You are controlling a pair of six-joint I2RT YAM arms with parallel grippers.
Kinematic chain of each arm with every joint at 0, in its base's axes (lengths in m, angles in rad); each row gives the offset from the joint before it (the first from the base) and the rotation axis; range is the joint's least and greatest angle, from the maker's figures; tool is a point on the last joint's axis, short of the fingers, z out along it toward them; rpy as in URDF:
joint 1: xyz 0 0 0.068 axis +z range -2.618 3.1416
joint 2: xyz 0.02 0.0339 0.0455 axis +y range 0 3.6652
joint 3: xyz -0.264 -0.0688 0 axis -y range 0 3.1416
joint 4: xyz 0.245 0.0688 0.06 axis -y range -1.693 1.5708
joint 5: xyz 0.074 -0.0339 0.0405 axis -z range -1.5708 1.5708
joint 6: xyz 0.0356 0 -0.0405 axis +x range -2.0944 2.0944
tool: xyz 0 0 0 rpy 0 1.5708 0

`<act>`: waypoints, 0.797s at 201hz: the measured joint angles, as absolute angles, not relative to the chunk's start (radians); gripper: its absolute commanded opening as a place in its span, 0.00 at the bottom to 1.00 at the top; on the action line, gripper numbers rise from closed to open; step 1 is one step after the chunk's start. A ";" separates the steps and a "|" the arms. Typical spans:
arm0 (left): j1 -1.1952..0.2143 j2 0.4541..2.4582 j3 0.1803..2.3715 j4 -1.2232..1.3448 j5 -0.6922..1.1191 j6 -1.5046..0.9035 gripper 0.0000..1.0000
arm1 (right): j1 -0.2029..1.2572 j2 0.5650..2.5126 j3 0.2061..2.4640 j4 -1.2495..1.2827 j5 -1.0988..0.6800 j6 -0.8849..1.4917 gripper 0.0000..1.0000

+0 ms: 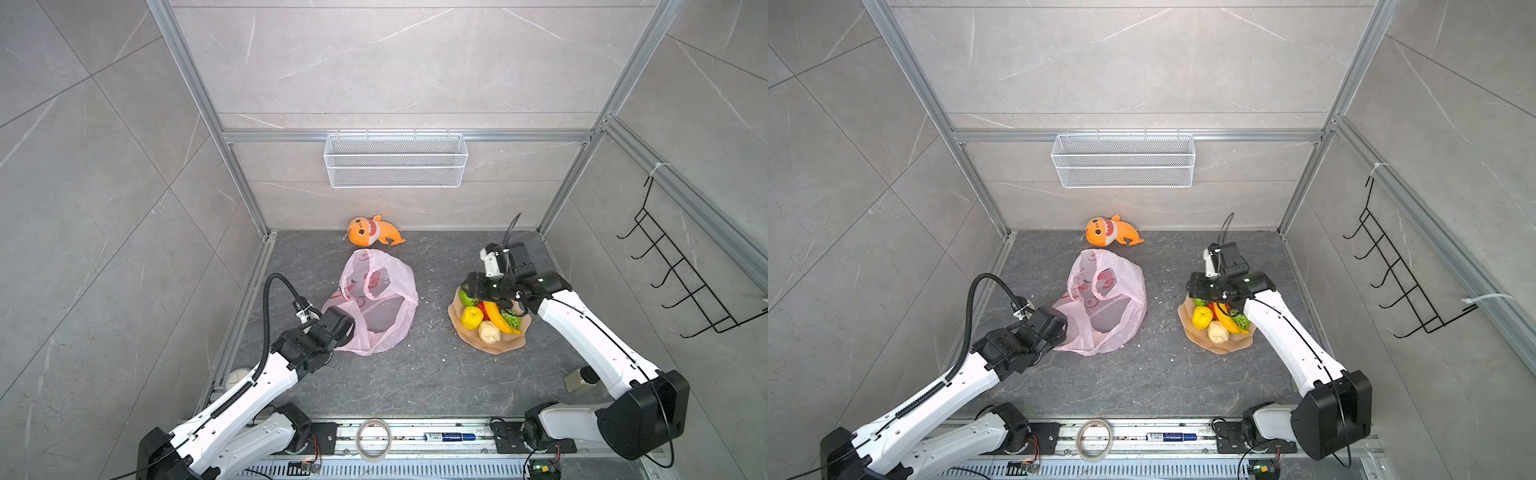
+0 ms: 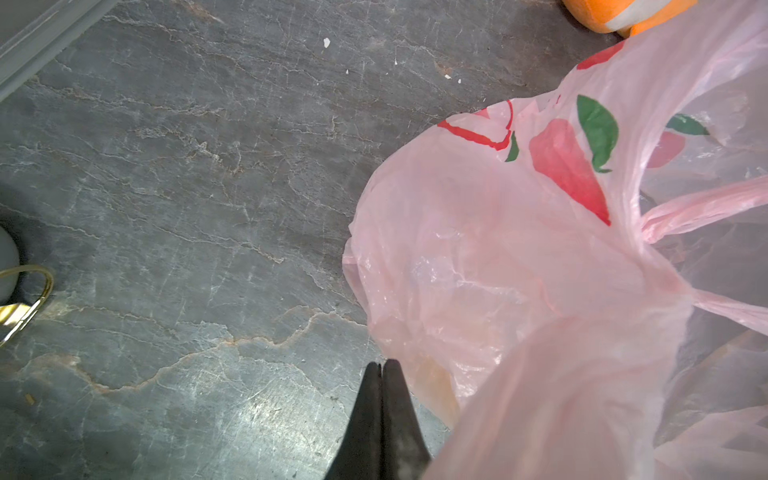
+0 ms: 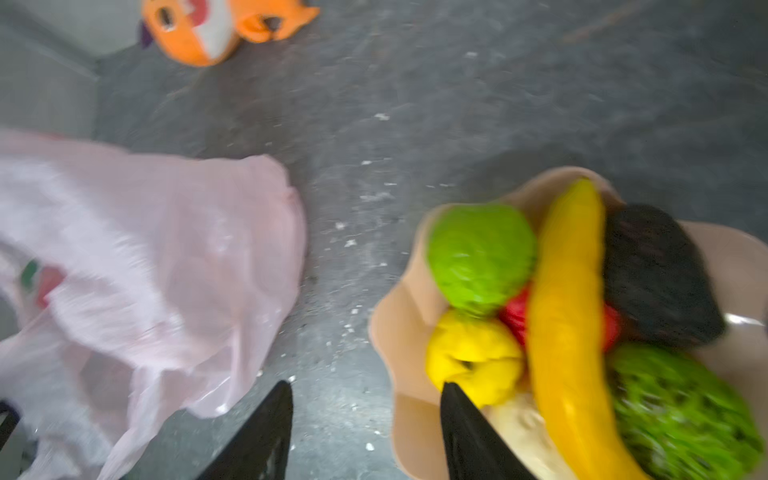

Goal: Take fruits out of the plastic bag
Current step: Place the fruit on the plate, then pick up the fruit from the plastic bag.

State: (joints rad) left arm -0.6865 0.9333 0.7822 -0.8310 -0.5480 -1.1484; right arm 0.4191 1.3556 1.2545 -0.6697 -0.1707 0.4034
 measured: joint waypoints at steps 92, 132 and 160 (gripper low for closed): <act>-0.686 0.923 0.770 -0.919 -0.548 -1.172 0.00 | 0.836 1.805 1.643 -0.514 -0.260 0.404 0.44; -0.686 0.920 0.759 -0.927 -0.547 -1.179 0.00 | 0.868 2.022 1.708 -0.510 -0.281 0.408 0.42; -0.686 0.912 0.752 -0.967 -0.546 -1.194 0.00 | 0.869 2.099 1.711 -0.530 -0.265 0.408 0.42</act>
State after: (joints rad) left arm -0.6865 0.9119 0.7525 -0.9668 -0.5465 -1.1942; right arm 0.8692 2.0987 1.7111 -0.5304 -0.2653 0.4076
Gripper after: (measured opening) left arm 0.047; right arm 0.418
